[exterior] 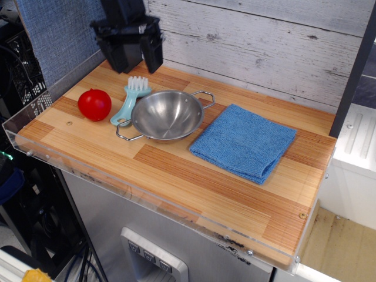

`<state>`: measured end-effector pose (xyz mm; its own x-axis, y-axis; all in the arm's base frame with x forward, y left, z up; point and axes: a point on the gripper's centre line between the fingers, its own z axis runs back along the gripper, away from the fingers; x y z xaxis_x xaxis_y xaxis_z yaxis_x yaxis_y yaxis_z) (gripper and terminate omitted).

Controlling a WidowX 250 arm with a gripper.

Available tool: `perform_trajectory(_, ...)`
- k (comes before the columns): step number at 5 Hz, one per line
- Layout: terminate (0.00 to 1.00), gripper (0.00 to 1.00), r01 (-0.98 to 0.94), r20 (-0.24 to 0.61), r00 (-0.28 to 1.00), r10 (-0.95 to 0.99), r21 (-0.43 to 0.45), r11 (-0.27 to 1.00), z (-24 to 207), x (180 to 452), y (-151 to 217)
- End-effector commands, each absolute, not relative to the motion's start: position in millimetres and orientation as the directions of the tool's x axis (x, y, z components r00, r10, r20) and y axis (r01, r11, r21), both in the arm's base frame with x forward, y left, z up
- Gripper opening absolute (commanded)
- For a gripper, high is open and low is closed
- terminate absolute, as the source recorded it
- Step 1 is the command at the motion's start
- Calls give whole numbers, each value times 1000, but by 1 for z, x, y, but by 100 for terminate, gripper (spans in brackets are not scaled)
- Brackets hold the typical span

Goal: Place the blue brush between the bowl and the red ball.

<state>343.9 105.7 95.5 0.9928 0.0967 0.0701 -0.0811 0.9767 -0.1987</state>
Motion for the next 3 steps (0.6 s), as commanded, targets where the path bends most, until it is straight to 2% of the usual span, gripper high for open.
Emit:
perform_trajectory(1,0,100,-57,151,986,68,-78,995,140,322,57)
perform_trajectory(2,0,100,-62,145,987,68,-43,997,142,315,43)
perform_trajectory(3,100,100,-54,135,989,57,-28,998,139,314,37)
